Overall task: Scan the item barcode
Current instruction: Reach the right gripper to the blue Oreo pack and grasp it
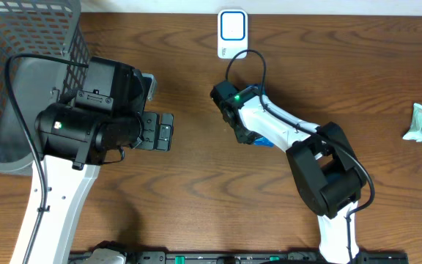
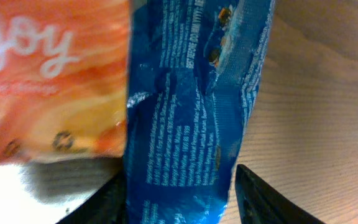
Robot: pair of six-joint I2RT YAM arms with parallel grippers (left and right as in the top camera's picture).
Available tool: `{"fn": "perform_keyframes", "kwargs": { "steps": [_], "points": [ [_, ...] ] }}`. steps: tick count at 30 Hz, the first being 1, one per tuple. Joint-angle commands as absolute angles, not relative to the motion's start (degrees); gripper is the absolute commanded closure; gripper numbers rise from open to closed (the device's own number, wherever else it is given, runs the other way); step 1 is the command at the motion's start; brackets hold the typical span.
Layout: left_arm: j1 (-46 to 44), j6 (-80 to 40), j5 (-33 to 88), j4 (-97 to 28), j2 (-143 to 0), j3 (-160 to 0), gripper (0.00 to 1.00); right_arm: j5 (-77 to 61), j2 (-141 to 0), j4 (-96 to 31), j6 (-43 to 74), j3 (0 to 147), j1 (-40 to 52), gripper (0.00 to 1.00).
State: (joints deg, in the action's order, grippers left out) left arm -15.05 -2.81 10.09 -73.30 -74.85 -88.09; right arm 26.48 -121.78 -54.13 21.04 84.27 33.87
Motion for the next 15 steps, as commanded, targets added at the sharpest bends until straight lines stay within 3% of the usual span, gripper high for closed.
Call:
{"fn": "perform_keyframes", "kwargs": {
  "steps": [1,9,11,13,15],
  "points": [
    [-14.74,-2.87,9.37,-73.49,-75.02,-88.62,0.02,28.34,-122.28,-52.16,22.26,82.94,32.45,0.53],
    [-14.74,-2.87,9.37,-73.49,-75.02,-88.62,0.02,27.99,-122.28,-43.46,21.63,77.43,31.29,0.60],
    [-14.74,-2.87,9.37,-73.49,-75.02,-88.62,0.02,27.97,-122.28,-42.46,20.91,76.62,31.27,0.71],
    [-14.74,-2.87,9.37,-73.49,-75.02,-88.62,0.02,27.94,-122.28,-42.46,20.71,76.53,31.20,0.94],
    [-14.74,-2.87,9.37,-73.49,-75.02,-88.62,0.02,27.97,-122.23,-42.70,20.73,76.66,31.20,0.99]
  ]
}}
